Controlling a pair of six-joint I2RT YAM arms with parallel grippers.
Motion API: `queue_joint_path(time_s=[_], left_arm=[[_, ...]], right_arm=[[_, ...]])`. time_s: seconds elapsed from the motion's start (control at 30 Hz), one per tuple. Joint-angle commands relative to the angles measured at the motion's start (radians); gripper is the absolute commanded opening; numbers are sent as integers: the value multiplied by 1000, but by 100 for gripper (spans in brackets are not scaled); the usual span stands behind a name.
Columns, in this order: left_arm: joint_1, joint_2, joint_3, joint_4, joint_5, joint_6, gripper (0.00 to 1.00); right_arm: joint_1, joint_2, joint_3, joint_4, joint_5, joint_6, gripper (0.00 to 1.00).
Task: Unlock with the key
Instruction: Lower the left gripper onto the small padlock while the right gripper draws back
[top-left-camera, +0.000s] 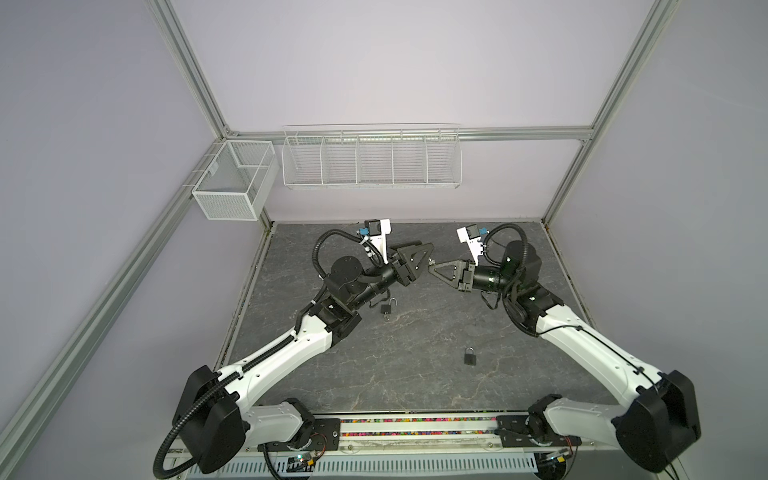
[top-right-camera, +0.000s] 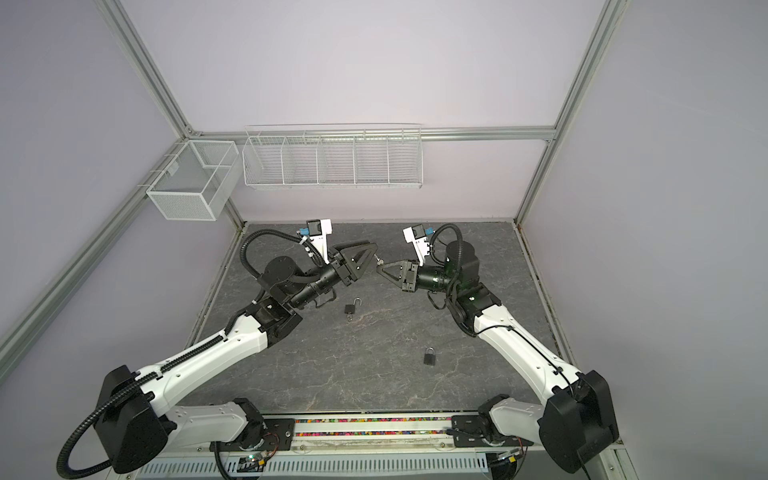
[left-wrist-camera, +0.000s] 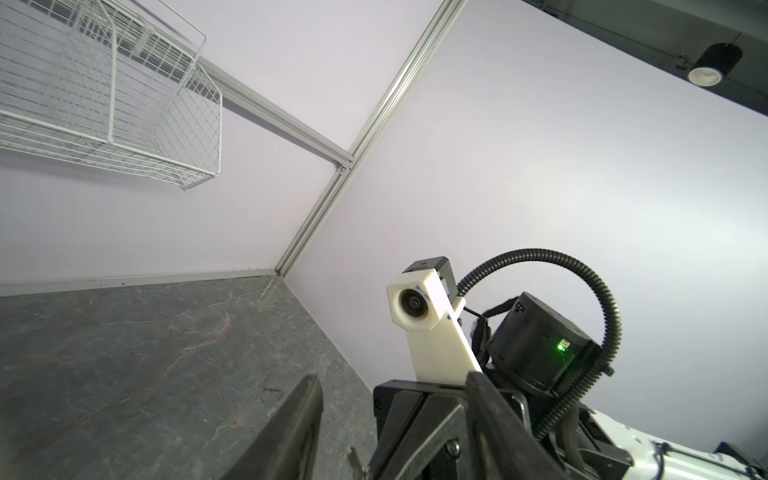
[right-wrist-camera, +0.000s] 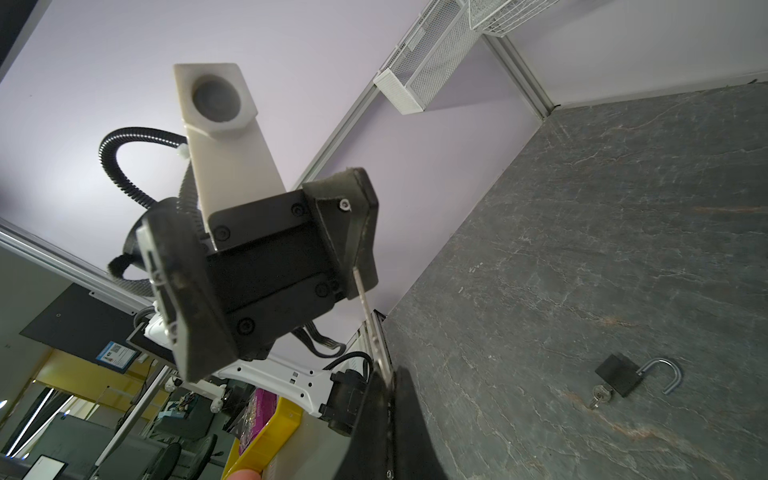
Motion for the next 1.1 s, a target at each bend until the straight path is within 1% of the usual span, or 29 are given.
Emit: queue_joint_path(time_s=[0.0, 0.07, 0.17, 0.23, 0.33, 0.4, 0.47, 0.57, 0.7, 0.77, 0.9, 0.97, 1.07], left_arm=[[-4, -48, 57, -150, -101, 17, 58], [-14, -64, 77, -284, -169, 16, 58], [-67, -81, 110, -490, -275, 38, 59], [-103, -83, 134, -616, -339, 8, 60], [-172, -68, 155, -767, -388, -50, 60], [-240, -41, 155, -809, -399, -54, 60], [-297, 23, 189, -896, -397, -63, 60], [-382, 117, 248, -992, -408, -65, 60], [-484, 231, 316, -1043, -414, -101, 62], [-533, 308, 377, -1100, -429, -123, 63], [-607, 445, 482, -1180, -451, -158, 64], [-621, 526, 552, -1247, -423, -177, 65], [-647, 634, 635, -1333, -446, -192, 65]], right_arm=[[-32, -54, -1, -106, 18, -59, 6], [-60, -88, -13, -182, 40, -90, 6], [-110, -137, -36, -273, 54, -121, 6], [-148, -168, -43, -352, 63, -155, 6], [-209, -213, -49, -473, 86, -209, 6], [-248, -232, -55, -524, 85, -232, 6], [-301, -242, -57, -565, 74, -251, 6], [-341, -241, -71, -615, 76, -286, 6], [-385, -234, -107, -646, 82, -320, 6], [-415, -227, -119, -653, 91, -323, 6], [-448, -220, -135, -657, 111, -325, 6], [-456, -213, -135, -663, 130, -334, 6], [-465, -204, -138, -658, 148, -339, 6]])
